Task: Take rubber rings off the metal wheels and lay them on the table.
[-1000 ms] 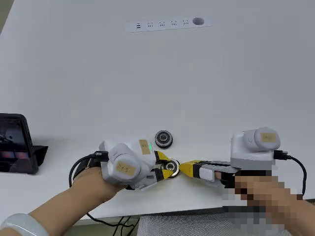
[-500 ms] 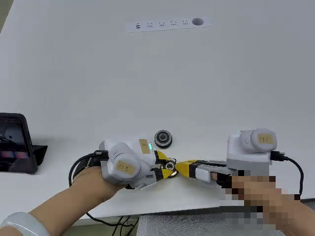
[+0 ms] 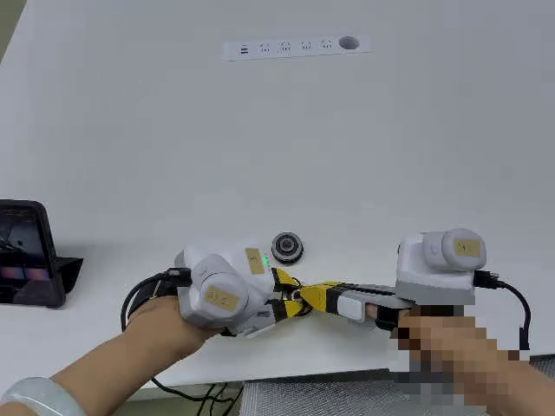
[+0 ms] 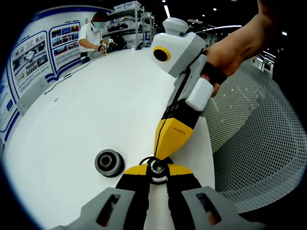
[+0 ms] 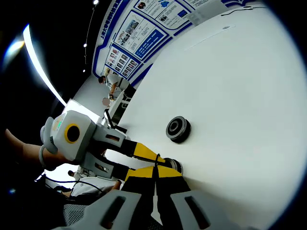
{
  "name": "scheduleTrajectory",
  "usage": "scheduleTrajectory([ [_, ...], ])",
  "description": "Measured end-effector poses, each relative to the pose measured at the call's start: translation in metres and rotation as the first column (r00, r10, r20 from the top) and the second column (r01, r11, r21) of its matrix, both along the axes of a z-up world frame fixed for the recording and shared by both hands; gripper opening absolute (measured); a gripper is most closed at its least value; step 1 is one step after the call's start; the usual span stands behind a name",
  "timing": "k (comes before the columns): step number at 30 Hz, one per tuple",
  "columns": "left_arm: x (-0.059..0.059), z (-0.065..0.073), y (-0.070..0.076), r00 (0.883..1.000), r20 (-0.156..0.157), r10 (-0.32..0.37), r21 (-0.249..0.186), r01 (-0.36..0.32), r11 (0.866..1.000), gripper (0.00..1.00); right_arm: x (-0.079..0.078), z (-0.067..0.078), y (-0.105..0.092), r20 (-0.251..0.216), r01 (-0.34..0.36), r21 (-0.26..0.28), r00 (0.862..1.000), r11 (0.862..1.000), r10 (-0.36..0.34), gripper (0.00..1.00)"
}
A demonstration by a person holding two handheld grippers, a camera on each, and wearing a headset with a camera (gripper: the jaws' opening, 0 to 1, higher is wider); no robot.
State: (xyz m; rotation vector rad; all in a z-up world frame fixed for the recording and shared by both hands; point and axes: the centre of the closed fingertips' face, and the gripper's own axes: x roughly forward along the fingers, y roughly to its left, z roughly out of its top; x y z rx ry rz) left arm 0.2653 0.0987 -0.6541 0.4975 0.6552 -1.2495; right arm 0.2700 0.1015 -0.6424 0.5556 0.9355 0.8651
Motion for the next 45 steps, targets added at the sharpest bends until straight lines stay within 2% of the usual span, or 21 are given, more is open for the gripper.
scheduleTrajectory([
  [7, 0.0, 0.0, 0.0, 1.0, 0.012, -0.011, 0.003, 0.011, 1.0, 0.13, 0.001, -0.004, -0.006, -0.01, 0.018, -0.019, 1.0, 1.0, -0.018, 0.02],
  [11, 0.0, 0.001, 0.0, 0.999, 0.03, -0.018, 0.007, 0.018, 1.0, 0.14, 0.001, -0.005, -0.007, -0.016, 0.024, -0.022, 1.0, 0.999, -0.025, 0.02],
  [16, -0.001, 0.004, 0.003, 0.999, 0.041, -0.01, -0.009, 0.011, 1.0, 0.18, 0.0, -0.007, -0.008, -0.02, 0.03, -0.024, 0.999, 0.999, -0.03, 0.02],
  [21, 0.001, 0.007, 0.007, 0.998, 0.064, 0.002, -0.025, -0.001, 1.0, 0.27, 0.0, -0.006, -0.008, -0.022, 0.031, -0.02, 0.999, 0.999, -0.031, 0.02],
  [31, 0.003, 0.007, 0.014, 0.997, 0.065, 0.028, -0.048, -0.025, 0.999, 0.43, -0.002, 0.001, -0.007, -0.023, 0.029, 0.002, 0.999, 1.0, -0.029, 0.02],
  [36, 0.006, 0.006, 0.02, 0.996, 0.066, 0.064, -0.057, -0.06, 0.997, 0.55, -0.003, 0.006, -0.005, -0.022, 0.035, 0.023, 0.999, 0.999, -0.035, 0.02],
  [38, 0.006, 0.006, 0.022, 0.995, 0.067, 0.071, -0.057, -0.067, 0.996, 0.56, -0.004, 0.009, -0.004, -0.025, 0.04, 0.034, 0.999, 0.999, -0.039, 0.02],
  [45, 0.005, 0.003, 0.029, 0.993, 0.056, 0.104, -0.057, -0.1, 0.993, 0.65, -0.002, 0.017, -0.015, -0.019, 0.08, 0.053, 0.997, 0.995, -0.079, 0.02],
])
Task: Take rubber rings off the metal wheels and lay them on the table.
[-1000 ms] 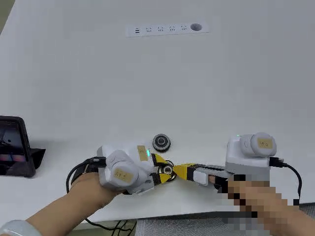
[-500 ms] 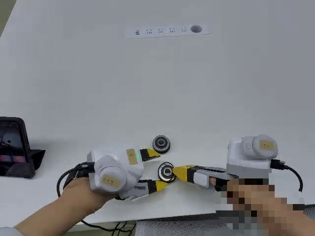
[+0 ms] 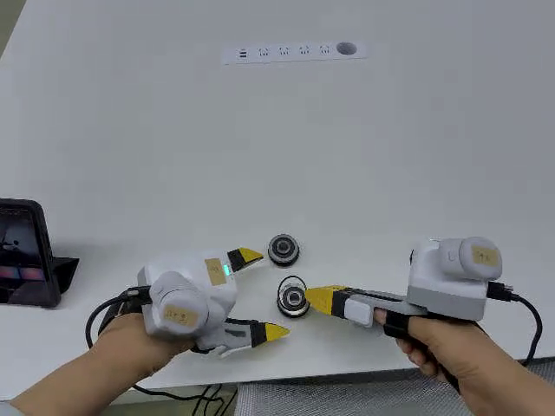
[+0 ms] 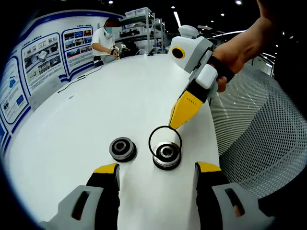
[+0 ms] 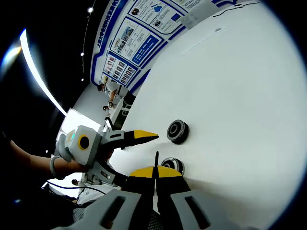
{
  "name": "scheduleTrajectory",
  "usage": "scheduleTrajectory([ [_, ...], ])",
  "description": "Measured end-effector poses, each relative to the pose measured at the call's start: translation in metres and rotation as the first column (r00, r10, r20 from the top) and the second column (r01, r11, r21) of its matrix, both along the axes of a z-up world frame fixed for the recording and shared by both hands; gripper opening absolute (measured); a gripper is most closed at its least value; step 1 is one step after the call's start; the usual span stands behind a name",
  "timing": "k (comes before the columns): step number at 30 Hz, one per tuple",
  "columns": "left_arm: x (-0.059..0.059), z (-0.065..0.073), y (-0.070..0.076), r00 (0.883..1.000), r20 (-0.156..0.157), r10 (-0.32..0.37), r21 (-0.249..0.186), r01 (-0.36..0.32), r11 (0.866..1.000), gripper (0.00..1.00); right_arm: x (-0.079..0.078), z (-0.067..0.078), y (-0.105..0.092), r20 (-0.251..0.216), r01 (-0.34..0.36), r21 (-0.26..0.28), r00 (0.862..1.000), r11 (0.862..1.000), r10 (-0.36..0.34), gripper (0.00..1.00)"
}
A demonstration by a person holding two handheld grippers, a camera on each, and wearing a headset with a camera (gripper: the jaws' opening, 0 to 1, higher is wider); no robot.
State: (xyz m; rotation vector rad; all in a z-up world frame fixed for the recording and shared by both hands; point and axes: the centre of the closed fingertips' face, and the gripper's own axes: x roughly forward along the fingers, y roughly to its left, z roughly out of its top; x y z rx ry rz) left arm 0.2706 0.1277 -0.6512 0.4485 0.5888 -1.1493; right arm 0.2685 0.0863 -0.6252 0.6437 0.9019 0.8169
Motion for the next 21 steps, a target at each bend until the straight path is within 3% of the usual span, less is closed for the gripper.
scheduleTrajectory([
  [10, -0.002, -0.003, 0.006, 0.999, -0.017, 0.033, -0.002, -0.033, 0.999, 0.71, 0.017, -0.006, -0.036, -0.018, 0.126, -0.001, 0.992, 0.992, -0.126, 0.02],
  [21, -0.004, -0.004, 0.009, 0.999, -0.025, 0.043, 0.0, -0.043, 0.999, 0.68, 0.028, -0.023, -0.056, -0.044, 0.198, -0.044, 0.979, 0.979, -0.199, 0.02],
])
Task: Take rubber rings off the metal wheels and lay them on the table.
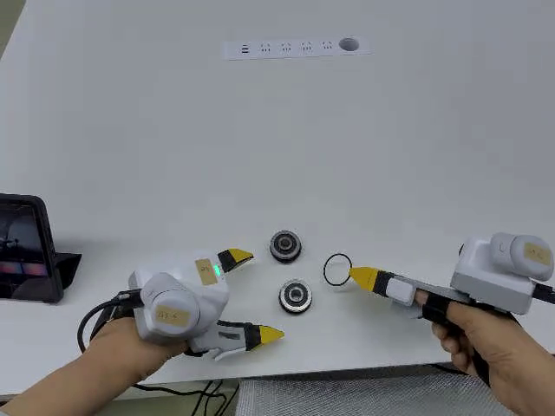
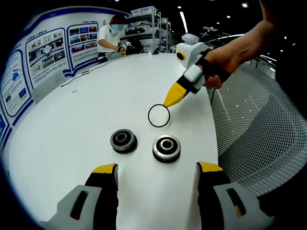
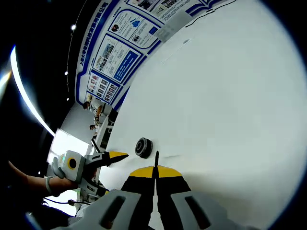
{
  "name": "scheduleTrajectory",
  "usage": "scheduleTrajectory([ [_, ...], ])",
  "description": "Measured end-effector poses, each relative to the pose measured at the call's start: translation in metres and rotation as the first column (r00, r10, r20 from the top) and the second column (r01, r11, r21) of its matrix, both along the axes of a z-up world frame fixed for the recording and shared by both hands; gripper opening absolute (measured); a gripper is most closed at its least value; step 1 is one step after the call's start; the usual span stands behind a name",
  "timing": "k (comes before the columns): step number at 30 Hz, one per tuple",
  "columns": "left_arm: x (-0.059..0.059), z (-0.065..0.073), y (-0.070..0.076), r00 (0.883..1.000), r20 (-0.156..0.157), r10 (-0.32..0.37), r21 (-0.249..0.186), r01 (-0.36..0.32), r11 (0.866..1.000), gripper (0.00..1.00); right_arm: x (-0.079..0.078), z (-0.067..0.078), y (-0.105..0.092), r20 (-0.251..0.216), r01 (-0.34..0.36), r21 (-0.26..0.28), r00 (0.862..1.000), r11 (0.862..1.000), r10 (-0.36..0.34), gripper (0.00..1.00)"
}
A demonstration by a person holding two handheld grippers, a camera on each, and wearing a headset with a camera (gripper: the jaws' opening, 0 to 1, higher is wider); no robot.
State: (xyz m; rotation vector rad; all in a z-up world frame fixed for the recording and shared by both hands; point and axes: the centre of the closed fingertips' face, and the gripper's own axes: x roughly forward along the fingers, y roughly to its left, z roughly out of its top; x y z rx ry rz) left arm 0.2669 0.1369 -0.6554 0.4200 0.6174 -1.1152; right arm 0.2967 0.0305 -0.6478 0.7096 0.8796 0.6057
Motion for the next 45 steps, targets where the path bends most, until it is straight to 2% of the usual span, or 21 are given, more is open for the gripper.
scheduleTrajectory([
  [4, -0.001, 0.0, -0.001, 1.0, -0.003, -0.002, 0.0, 0.002, 1.0, 0.67, 0.0, -0.008, -0.001, -0.006, -0.008, -0.046, 1.0, 0.999, 0.008, 0.02],
  [10, 0.0, 0.001, -0.002, 1.0, -0.005, 0.0, -0.003, 0.0, 1.0, 0.66, -0.001, -0.011, -0.001, 0.026, -0.038, -0.111, 0.999, 0.993, 0.041, 0.03],
  [13, 0.0, 0.001, -0.001, 1.0, -0.006, 0.003, -0.001, -0.003, 1.0, 0.66, -0.001, -0.011, 0.0, 0.037, -0.048, -0.126, 0.998, 0.991, 0.053, 0.06],
  [20, 0.0, 0.001, -0.001, 1.0, -0.009, 0.008, -0.007, -0.008, 1.0, 0.64, -0.003, -0.011, 0.001, 0.081, -0.095, -0.201, 0.99, 0.975, 0.113, 0.13],
  [28, 0.0, 0.002, -0.003, 1.0, -0.01, 0.003, -0.009, -0.003, 1.0, 0.62, -0.005, -0.009, 0.003, 0.128, -0.143, -0.268, 0.975, 0.953, 0.182, 0.28],
  [35, 0.001, 0.006, -0.008, 1.0, -0.002, -0.006, -0.02, 0.006, 1.0, 0.56, -0.006, 0.003, 0.016, 0.145, -0.159, -0.202, 0.971, 0.966, 0.191, 0.3],
  [45, 0.001, 0.011, -0.021, 0.999, 0.009, -0.039, -0.029, 0.039, 0.999, 0.4, -0.014, 0.0, 0.033, 0.125, -0.201, -0.164, 0.967, 0.966, 0.222, 0.29],
])
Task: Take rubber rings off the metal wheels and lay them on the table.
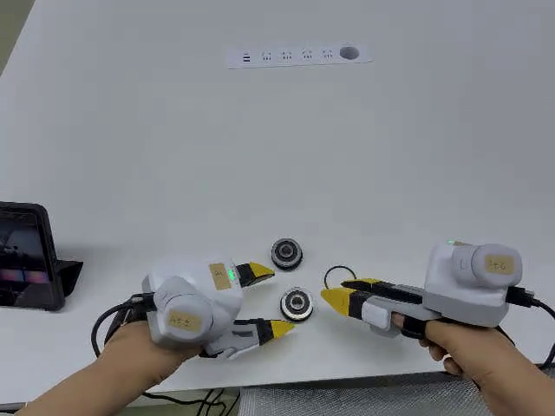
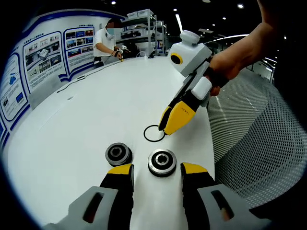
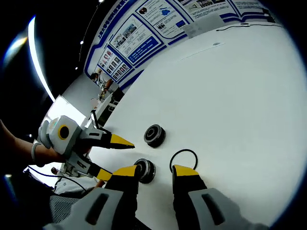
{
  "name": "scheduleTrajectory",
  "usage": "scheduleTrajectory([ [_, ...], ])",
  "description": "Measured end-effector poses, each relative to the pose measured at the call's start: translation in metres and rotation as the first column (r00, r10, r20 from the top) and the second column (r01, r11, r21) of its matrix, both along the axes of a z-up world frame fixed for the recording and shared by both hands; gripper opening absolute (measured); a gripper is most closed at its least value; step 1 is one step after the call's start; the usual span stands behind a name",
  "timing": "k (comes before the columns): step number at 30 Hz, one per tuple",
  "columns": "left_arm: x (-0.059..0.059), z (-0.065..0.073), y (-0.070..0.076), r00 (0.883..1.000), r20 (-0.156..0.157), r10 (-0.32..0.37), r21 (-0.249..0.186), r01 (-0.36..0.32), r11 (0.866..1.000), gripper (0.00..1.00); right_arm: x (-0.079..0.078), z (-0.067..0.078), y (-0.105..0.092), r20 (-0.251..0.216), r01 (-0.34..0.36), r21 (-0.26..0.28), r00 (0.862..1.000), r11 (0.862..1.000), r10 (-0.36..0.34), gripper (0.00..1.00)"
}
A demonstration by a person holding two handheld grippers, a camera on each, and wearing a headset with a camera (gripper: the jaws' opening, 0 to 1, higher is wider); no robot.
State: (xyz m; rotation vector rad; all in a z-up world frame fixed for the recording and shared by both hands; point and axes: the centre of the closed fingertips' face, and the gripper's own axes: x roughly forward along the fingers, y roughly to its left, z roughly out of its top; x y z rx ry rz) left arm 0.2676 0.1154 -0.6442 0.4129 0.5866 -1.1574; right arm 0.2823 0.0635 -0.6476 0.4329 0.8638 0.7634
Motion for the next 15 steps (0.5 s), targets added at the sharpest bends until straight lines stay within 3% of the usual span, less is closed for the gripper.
scheduleTrajectory([
  [15, -0.002, -0.003, -0.013, 0.999, 0.0, -0.047, 0.023, 0.047, 0.999, 0.23, -0.008, -0.001, 0.01, -0.032, -0.009, 0.039, 0.999, 0.999, 0.01, 0.28],
])
